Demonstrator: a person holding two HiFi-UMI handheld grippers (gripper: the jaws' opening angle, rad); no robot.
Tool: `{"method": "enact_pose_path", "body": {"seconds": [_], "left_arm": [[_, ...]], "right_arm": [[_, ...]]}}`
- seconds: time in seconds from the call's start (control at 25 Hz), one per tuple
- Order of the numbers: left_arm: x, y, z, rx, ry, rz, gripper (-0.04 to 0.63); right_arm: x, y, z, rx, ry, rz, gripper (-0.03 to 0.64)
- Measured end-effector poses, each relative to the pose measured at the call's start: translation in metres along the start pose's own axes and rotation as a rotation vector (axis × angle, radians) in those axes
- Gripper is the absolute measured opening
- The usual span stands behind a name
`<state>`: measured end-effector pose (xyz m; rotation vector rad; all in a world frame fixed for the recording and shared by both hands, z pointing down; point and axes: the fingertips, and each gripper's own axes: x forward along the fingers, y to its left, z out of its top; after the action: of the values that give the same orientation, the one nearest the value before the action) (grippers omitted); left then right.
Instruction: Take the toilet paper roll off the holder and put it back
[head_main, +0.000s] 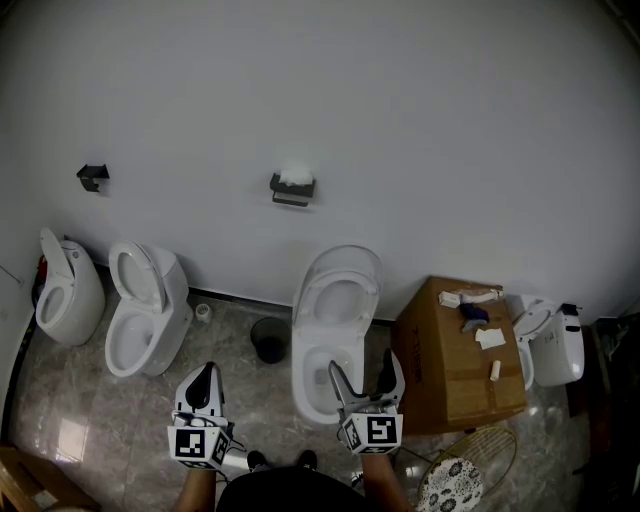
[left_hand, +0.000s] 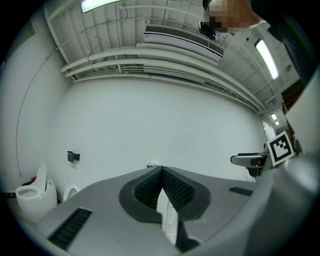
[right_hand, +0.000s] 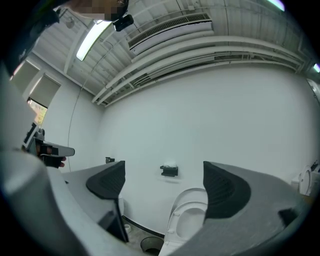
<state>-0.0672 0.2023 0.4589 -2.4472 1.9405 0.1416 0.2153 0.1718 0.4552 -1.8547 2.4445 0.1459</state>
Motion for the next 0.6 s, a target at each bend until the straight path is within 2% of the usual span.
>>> {"method": "enact_pose_path", "body": {"seconds": [0.32, 0.6], "left_arm": [[-0.002, 0.002, 0.002, -0.013, 0.006, 0.006, 0.003], [-0.003, 0.014, 0.005, -0.009, 0.011, 0.007, 0.003]], "right_arm": [[0.002, 0.001, 0.006, 0.027, -0.031, -0.006, 0.558], [0.008, 0.011, 0.007, 0.041, -0.026, -0.005, 0.567]]}}
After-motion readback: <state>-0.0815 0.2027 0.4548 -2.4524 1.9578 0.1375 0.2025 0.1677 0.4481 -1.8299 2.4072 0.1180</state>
